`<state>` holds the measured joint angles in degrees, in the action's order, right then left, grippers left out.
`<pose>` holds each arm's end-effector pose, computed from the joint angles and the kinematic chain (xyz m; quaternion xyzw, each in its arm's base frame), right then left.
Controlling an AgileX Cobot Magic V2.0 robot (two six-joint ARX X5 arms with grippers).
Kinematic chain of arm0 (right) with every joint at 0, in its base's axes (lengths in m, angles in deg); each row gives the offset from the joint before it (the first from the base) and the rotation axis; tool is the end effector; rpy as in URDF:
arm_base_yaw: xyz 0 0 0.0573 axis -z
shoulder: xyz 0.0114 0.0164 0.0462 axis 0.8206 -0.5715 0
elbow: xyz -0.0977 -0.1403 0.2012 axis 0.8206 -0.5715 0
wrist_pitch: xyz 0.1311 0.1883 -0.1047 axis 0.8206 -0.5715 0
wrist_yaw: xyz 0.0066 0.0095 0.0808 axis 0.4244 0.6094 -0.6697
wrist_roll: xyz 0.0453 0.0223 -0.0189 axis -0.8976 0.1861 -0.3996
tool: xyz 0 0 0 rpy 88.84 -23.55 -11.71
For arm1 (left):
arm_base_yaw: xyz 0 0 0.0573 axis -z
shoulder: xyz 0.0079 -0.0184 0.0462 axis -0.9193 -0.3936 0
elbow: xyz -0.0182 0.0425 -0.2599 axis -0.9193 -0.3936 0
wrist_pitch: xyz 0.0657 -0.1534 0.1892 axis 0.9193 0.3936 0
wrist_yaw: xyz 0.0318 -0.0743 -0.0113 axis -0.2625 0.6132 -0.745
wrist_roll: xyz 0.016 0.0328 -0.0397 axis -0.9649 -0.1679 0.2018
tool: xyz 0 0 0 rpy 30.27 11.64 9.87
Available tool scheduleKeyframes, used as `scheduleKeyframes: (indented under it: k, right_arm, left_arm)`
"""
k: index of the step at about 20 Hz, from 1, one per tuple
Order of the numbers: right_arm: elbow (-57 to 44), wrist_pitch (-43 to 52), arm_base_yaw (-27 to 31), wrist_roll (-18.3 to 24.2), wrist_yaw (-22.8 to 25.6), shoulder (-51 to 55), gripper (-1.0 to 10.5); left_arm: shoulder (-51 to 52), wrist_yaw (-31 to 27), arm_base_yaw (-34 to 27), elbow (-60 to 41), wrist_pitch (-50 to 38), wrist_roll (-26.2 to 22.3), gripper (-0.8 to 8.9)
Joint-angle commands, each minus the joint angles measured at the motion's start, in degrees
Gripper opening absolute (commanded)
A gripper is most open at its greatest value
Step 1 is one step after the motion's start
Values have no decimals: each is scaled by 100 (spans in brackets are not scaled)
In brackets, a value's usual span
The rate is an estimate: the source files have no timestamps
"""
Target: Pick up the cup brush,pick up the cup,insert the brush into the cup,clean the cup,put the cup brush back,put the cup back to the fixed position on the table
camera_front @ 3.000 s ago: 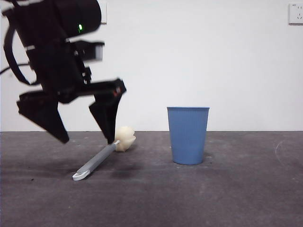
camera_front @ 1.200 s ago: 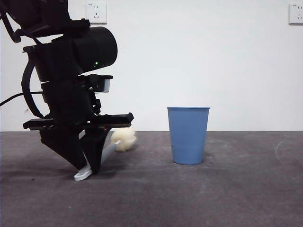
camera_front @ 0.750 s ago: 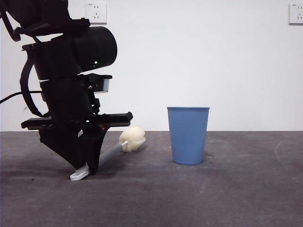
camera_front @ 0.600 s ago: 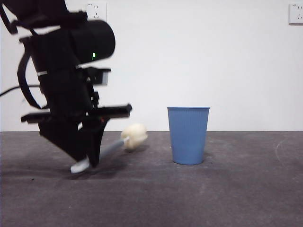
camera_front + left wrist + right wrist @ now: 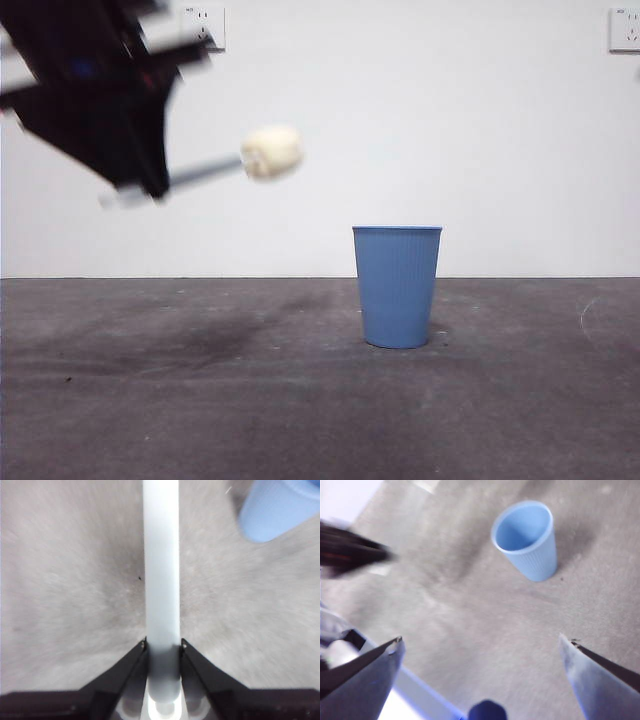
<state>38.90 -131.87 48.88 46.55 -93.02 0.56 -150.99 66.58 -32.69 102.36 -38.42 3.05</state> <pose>0.1532 0.0338 0.3041 0.0898 0.3637 0.3329 0.8653 0.2054 -0.1356 0.2769 0.0483 0.4350 -0.1708 0.8828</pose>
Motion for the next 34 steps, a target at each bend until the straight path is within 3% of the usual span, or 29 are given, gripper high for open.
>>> scheduleKeyframes:
  k: [1,6,9,16,21,34]
  right_arm:
    - [-629,970,-92,-236,-4,-24,595]
    - [-1869,3224,-452,-828,155,-667,594]
    - [-2048,4148,-671,-817,452,-1351,590]
    - [-2048,5871,-1158,-216,1019,-3154,563]
    - [-2048,6968,-1432,114,1482,-3836,566]
    - [-1923,9619,-1626,22,1641,-5460,566]
  left_arm:
    - [675,4,-15,-17,299,-232,-8]
    - [1742,2,-15,-17,1123,-240,-8]
    - [1969,2,-11,-17,1438,-240,-8]
    - [2006,2,-11,-17,1493,-282,-8]
    - [2006,0,-9,-17,1508,-280,-8]
    - [2004,0,-9,-17,1504,-210,-8]
